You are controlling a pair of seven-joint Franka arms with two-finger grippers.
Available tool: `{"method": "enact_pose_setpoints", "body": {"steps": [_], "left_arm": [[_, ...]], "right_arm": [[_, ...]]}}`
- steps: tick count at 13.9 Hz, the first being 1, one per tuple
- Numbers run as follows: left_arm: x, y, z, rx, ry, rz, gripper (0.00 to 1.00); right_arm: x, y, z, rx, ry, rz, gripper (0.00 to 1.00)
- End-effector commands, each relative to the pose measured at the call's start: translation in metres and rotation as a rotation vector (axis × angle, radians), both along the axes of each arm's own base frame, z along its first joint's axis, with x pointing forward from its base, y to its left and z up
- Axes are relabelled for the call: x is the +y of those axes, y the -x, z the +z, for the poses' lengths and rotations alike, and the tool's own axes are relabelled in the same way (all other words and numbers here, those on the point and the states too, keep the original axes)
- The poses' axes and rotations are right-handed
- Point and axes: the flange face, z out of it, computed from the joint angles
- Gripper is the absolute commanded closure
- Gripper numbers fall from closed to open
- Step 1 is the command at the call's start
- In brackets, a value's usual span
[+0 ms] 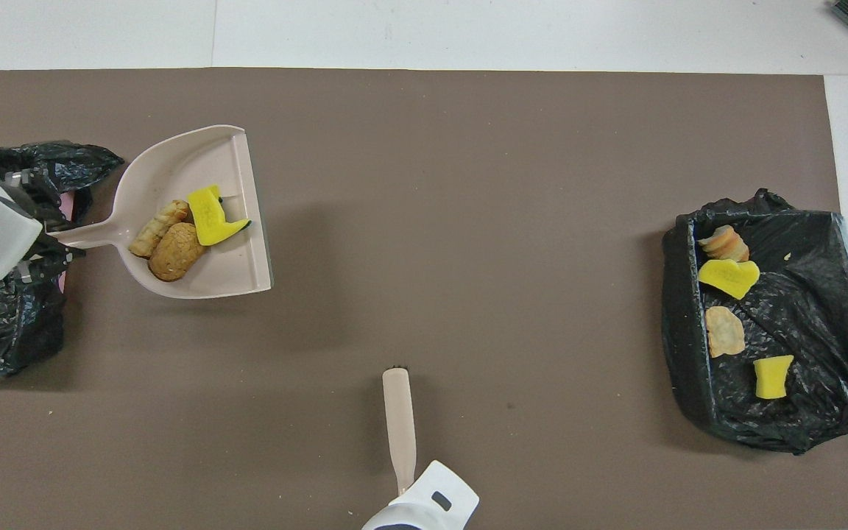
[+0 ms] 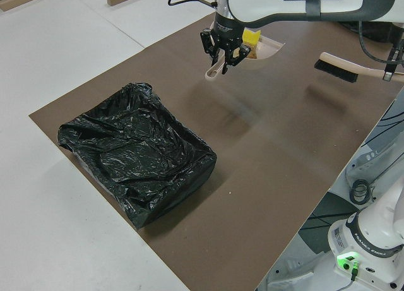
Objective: Sweep and dump trash in bin
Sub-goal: 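Carry the loaded dustpan to the black bag with the left gripper, then tip the dustpan into the black bag with the left gripper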
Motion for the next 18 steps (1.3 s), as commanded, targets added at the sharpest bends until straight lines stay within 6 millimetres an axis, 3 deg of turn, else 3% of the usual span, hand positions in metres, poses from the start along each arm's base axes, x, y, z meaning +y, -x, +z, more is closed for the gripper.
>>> {"method": "enact_pose_setpoints", "body": {"steps": [1,6,8,11,16,18], "left_arm": [[0.048,-0.019,0.009,0.008,0.013,-0.007,1.0],[0.158,-0.007,0.029,-0.041,-0.022,-0.018,1.0],[0.204,0.0,0.024,-0.052,-0.05,-0.018,1.0],[0.256,0.006,0.009,-0.047,-0.107,-0.033,1.0],[0.292,-0.004,0.021,-0.061,-0.398,-0.097,1.0],[0.296,-0.007,0.022,-0.058,-0.517,-0.131,1.0]], "right_arm": [[0.026,0.016,-0.033,-0.012,-0.012,-0.101,1.0],[0.023,0.02,-0.052,-0.012,-0.007,-0.084,1.0],[0.023,0.019,-0.052,-0.01,-0.01,-0.062,1.0],[0.023,0.018,-0.053,-0.008,-0.017,-0.025,1.0],[0.021,0.014,-0.054,-0.008,-0.024,-0.005,1.0],[0.021,0.014,-0.055,-0.007,-0.022,-0.012,0.85]]}}
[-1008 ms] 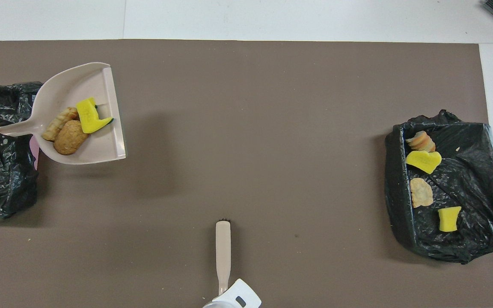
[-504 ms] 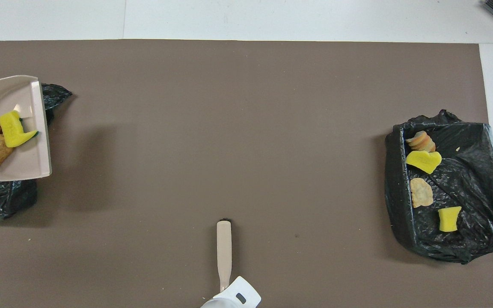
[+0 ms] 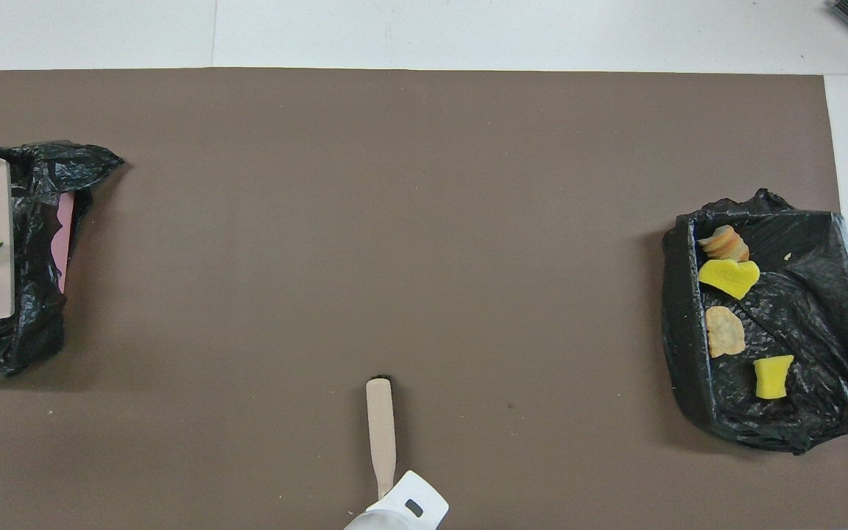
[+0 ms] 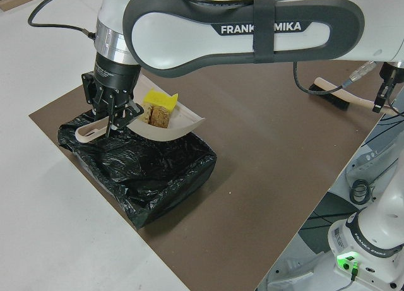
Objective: Sweep and dump trash in bin
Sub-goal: 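Tip the dustpan into the black bag with the left gripper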
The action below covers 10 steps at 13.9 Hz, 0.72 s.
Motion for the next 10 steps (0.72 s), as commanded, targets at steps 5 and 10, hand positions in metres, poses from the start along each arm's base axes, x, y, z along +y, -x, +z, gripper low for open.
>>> {"method": "enact_pose_setpoints", "body": {"steps": [5,10], "left_arm": [[-0.018,-0.008,-0.002,0.027,-0.33,-0.004,1.0],[-0.039,0.009,0.002,0.039,-0.616,-0.092,1.0]], "right_arm": [[-0.001,-0.016,0.005,0.001,-0.029,-0.018,0.0],[-0.034,-0.074,0.084,-0.064,-0.112,-0.119,0.0]]}}
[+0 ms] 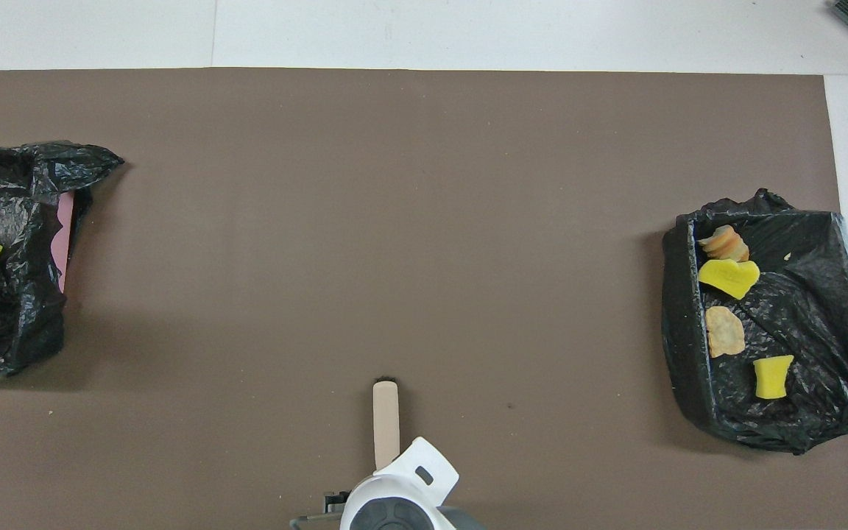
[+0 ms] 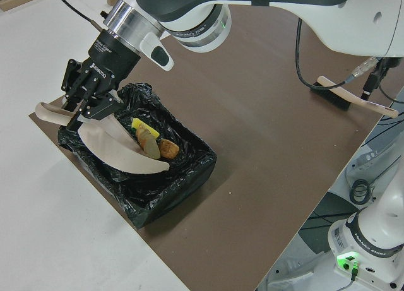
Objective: Sweep and dump trash in bin
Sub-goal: 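Return the dustpan with the left gripper while the right gripper reaches the bag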
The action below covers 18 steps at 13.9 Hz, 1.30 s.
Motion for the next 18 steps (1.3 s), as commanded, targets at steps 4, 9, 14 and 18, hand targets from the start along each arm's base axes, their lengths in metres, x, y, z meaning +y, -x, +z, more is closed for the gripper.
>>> {"method": "enact_pose_setpoints", "body": {"steps": [4,9,14,18], "left_arm": [[-0.007,0.031,0.026,-0.044,-0.165,-0.003,1.0],[-0.042,0.039,0.053,-0.044,-0.176,0.067,1.0],[-0.119,0.037,0.034,-0.152,0.054,0.321,1.0],[-0.168,0.048,0.009,-0.276,0.271,0.651,1.0]], "right_arm": [[-0.095,-0.051,0.097,-0.023,-0.02,0.036,0.0],[-0.2,-0.134,0.177,-0.086,-0.01,0.054,0.0],[-0.268,-0.208,0.233,-0.135,0.068,0.044,0.0],[-0.3,-0.254,0.248,-0.171,0.13,-0.005,0.0]]}}
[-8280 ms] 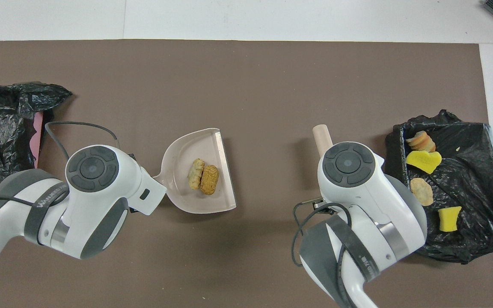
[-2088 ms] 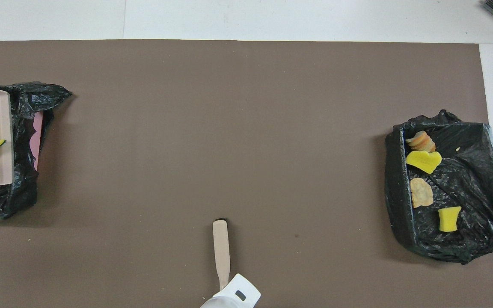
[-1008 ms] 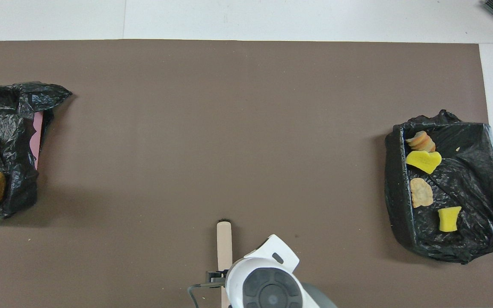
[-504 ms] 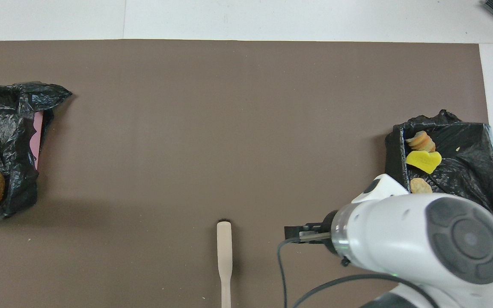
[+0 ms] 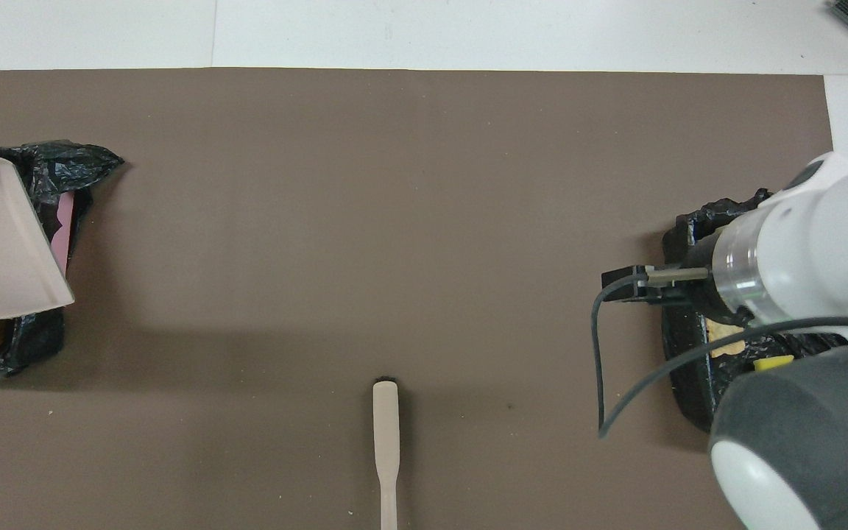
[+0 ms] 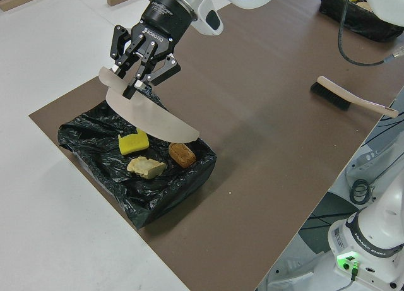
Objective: Sweep and dump trash in bin
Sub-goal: 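Return the dustpan with the left gripper while the right gripper reaches the bag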
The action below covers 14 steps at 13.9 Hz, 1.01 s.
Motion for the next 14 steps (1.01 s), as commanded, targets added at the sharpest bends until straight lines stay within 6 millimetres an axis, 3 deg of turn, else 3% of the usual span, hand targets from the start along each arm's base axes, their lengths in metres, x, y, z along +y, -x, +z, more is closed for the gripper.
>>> {"method": "enact_pose_setpoints", "body": {"steps": [1,6,11,14], "left_arm": [[-0.029,0.013,-0.009,-0.102,0.138,0.22,1.0],[-0.102,0.016,-0.024,-0.261,0.367,0.59,1.0],[-0.2,0.017,-0.026,-0.388,0.491,0.955,1.0],[-0.259,0.026,-0.023,-0.428,0.518,1.051,1.0]], "right_arm": [[-0.025,-0.031,0.008,-0.001,0.015,-0.029,0.0],[-0.06,-0.028,0.016,0.018,0.013,-0.092,0.0],[-0.079,-0.01,0.009,0.061,0.034,-0.127,0.0],[-0.083,-0.01,0.004,0.068,0.028,-0.137,0.0]]}}
